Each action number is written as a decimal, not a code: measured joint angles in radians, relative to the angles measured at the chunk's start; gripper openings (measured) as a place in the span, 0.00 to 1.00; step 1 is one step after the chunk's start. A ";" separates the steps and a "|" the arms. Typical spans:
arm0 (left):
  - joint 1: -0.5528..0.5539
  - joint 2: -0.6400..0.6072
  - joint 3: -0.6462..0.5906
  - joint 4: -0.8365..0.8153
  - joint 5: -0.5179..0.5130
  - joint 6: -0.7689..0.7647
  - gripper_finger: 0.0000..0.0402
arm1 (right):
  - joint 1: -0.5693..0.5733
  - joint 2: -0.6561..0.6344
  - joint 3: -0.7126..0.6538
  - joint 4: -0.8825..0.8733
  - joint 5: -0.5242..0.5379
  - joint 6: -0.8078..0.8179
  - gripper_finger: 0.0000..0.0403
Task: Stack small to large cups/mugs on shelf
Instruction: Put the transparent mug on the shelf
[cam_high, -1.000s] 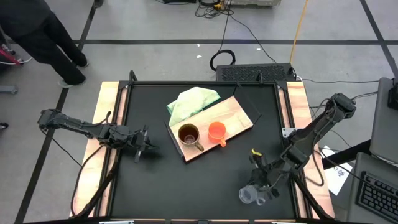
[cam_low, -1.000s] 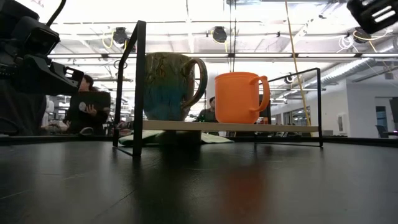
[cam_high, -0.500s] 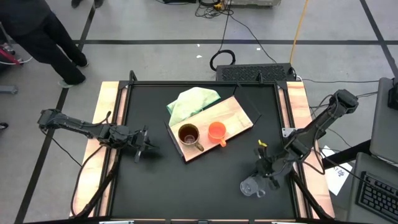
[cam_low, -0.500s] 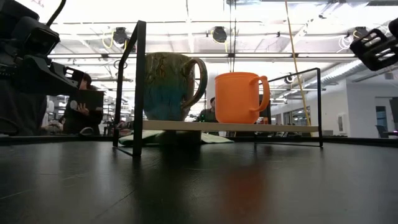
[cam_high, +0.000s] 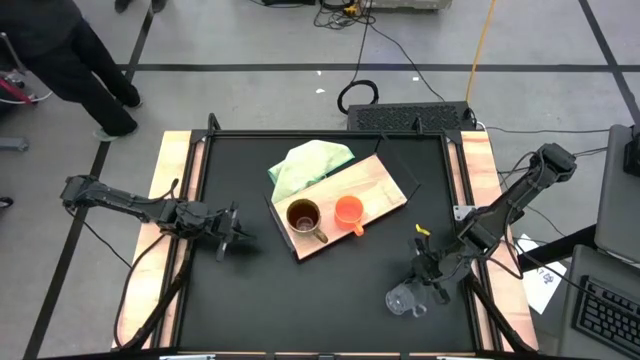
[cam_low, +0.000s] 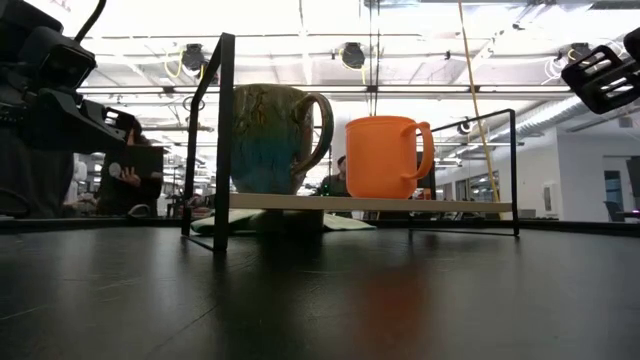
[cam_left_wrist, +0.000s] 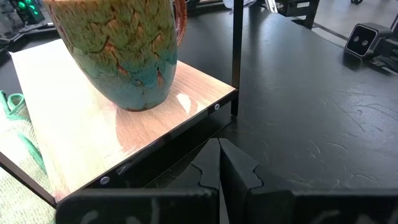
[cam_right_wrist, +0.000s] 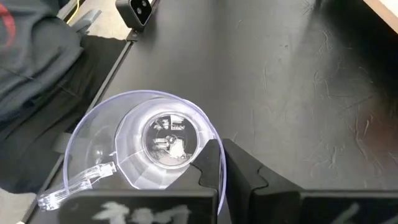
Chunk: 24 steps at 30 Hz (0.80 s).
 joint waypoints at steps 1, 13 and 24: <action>0.000 0.000 0.000 0.000 0.000 0.000 0.01 | 0.000 0.000 0.000 0.000 0.001 -0.012 0.00; 0.000 0.000 0.000 0.000 0.000 -0.003 0.01 | 0.015 -0.056 0.000 0.005 0.083 -0.080 0.00; 0.000 0.000 0.000 0.000 0.000 -0.006 0.01 | 0.014 -0.214 0.000 -0.023 0.108 -0.194 0.00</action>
